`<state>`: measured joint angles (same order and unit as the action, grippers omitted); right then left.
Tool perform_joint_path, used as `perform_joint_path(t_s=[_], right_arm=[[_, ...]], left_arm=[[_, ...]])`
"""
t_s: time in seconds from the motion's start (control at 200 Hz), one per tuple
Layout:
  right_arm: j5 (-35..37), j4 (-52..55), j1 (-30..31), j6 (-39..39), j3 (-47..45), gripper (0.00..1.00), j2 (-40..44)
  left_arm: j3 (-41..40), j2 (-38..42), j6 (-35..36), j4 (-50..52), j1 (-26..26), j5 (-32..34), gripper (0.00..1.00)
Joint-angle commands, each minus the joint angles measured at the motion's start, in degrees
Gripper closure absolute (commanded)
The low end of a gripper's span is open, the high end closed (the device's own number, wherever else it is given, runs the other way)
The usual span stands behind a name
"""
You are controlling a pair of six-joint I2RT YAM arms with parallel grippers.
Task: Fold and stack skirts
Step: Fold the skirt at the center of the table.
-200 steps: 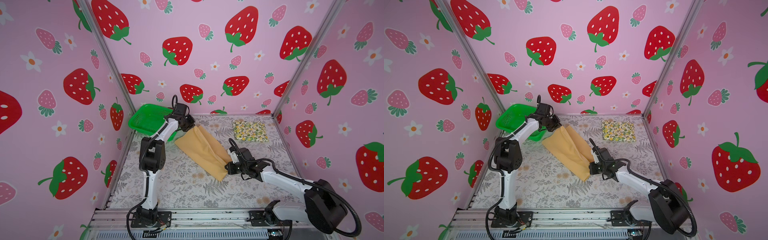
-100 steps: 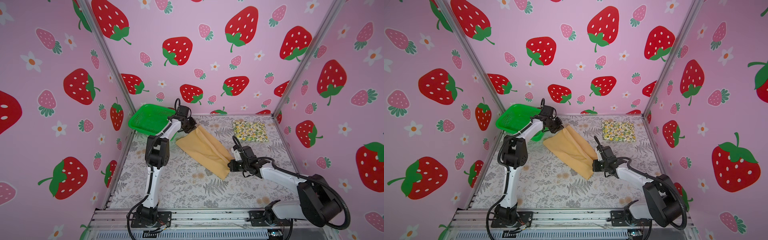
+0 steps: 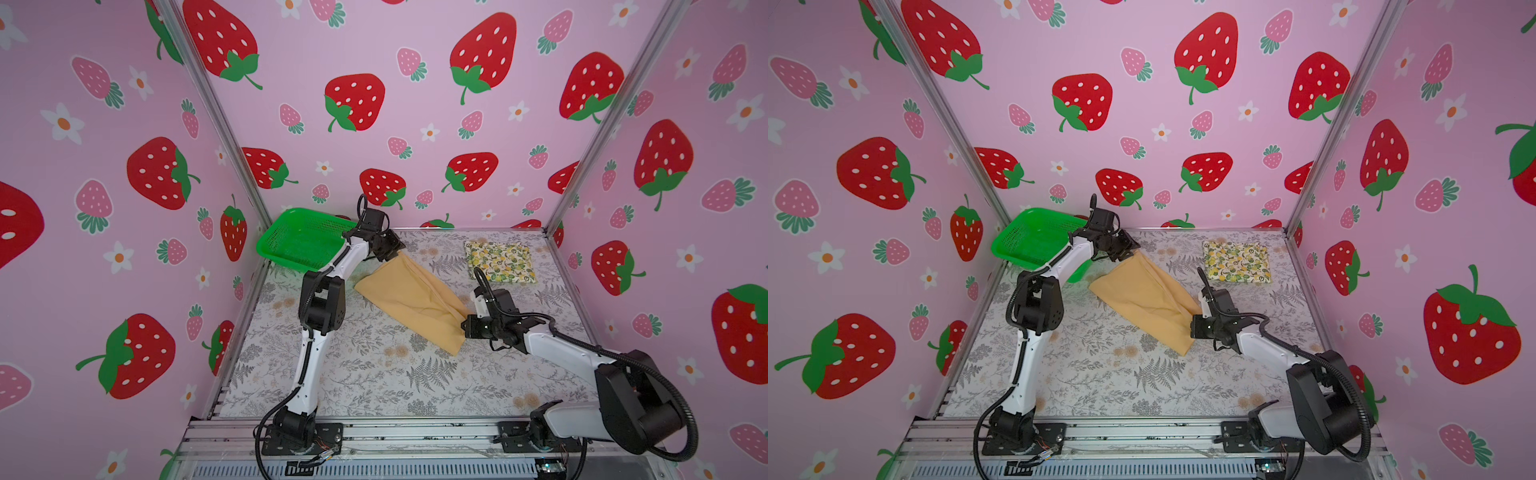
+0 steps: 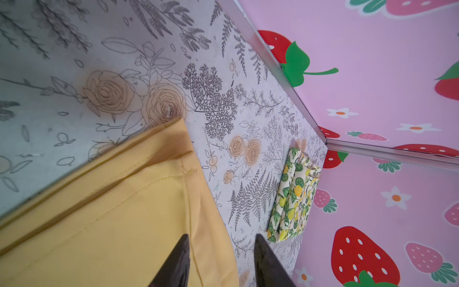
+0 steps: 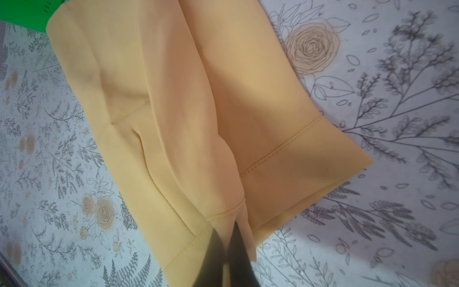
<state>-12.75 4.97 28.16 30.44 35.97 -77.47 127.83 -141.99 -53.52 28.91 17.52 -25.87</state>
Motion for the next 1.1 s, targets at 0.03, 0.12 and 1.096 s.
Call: perform_joint_path(t_s=[0.03,0.12,1.096], right_arm=[[-0.34,-1.93,-2.11,1.29,1.34,0.94,0.19],[-0.73,-1.94,-2.96,1.38,2.18,0.94,0.04],[5.83,-5.42,-13.78,-4.03,9.95,0.50,-9.55]], left_arm=[[1.95,0.80,-0.13,0.12,0.15,-2.10,0.52],[-1.31,3.52,0.42,-0.89,0.15,-1.58,0.48],[-36.26,22.63,3.57,-11.87,0.44,-2.35,0.43]])
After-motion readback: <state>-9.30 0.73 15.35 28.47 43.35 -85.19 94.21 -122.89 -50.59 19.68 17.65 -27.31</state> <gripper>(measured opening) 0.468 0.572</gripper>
